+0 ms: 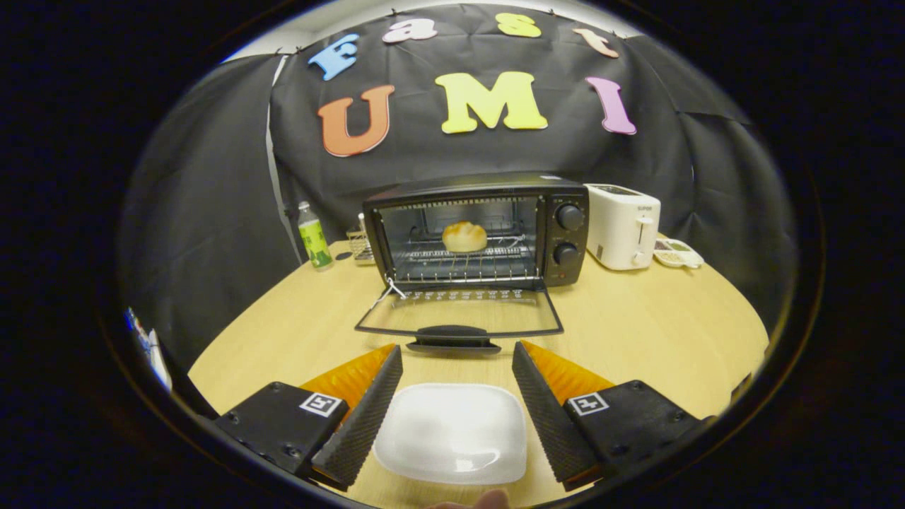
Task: Open the toaster oven, put the food inside, and close the toaster oven door.
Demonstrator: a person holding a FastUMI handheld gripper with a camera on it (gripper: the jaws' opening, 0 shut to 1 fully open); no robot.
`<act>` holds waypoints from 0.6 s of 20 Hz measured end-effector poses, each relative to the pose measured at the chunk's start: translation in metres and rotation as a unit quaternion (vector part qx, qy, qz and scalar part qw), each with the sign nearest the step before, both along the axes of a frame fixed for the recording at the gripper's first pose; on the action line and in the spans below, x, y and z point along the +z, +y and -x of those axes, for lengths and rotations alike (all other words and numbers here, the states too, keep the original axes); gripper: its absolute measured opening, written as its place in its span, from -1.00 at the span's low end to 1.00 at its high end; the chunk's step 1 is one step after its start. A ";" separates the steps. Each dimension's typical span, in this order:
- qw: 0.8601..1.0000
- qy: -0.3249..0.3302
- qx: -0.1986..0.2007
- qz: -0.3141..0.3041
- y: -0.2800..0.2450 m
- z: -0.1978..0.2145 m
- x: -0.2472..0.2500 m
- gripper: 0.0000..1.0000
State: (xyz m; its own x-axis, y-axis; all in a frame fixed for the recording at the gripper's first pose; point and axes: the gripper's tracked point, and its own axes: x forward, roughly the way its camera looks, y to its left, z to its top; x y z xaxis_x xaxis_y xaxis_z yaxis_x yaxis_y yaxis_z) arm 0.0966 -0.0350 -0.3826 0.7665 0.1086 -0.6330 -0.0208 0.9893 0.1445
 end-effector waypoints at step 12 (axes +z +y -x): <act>0.997 0.077 0.004 0.020 0.015 -0.028 -0.058 1.00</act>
